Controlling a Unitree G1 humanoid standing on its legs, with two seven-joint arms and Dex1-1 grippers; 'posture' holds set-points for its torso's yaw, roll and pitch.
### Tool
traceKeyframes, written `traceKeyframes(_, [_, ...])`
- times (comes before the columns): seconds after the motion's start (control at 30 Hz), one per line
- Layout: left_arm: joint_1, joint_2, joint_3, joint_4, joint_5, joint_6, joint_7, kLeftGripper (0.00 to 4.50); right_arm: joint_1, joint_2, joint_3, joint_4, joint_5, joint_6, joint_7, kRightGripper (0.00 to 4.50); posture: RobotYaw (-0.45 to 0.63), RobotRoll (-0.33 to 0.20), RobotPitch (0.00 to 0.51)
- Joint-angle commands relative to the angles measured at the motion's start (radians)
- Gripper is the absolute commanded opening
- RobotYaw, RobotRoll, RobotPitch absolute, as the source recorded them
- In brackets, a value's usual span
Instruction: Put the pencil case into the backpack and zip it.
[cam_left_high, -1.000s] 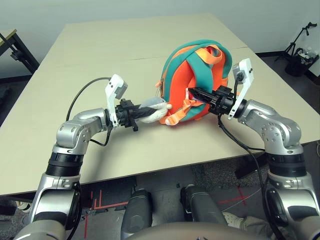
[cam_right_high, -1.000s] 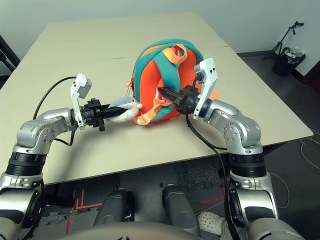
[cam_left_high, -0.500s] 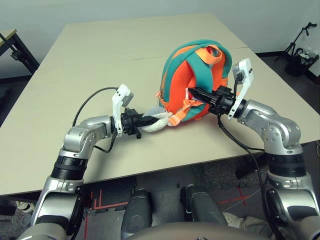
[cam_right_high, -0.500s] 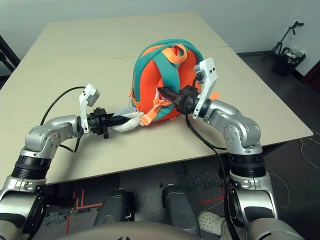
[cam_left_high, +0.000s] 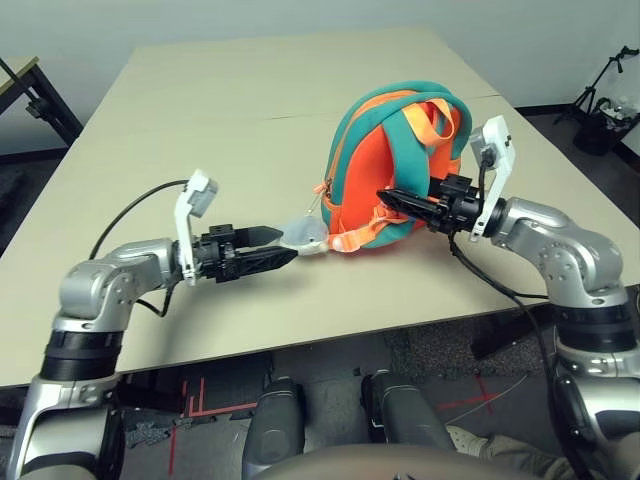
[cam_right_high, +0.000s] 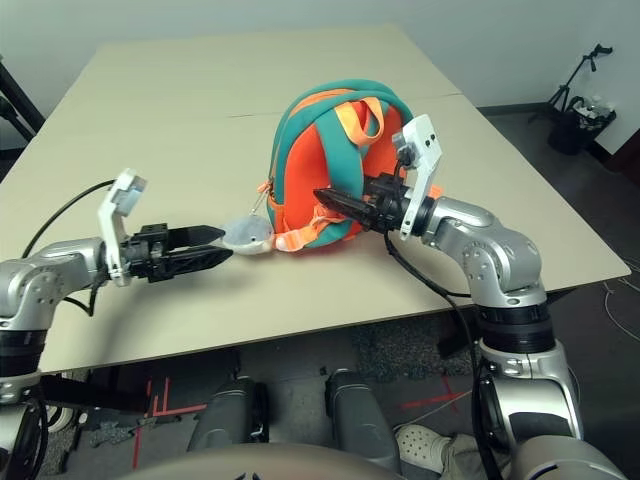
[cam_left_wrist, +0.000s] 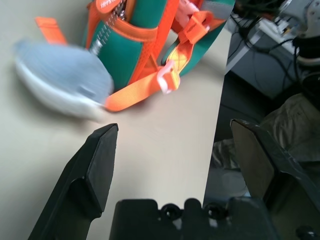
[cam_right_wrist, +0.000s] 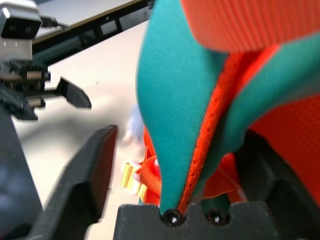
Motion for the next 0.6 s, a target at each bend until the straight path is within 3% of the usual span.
traceKeyframes(0.03, [0.041, 0.03, 0.055, -0.045, -0.05, 0.037, 0.006, 4.5, -0.015, -0.046, 0.019, 0.002, 0.002, 0.014, 0.063, 4.48, 0.03, 0.0, 0.068])
traceKeyframes(0.4, [0.17, 0.125, 0.254, -0.075, -0.044, 0.007, 0.075, 4.5, -0.008, -0.344, 0.057, 0.064, -0.06, -0.027, 0.351, 4.48, 0.06, 0.0, 0.084])
traceKeyframes(0.6, [0.169, 0.082, 0.304, -0.035, -0.001, -0.081, 0.159, 4.5, -0.047, -0.409, 0.071, 0.27, -0.179, -0.126, 0.4, 4.48, 0.06, 0.0, 0.091])
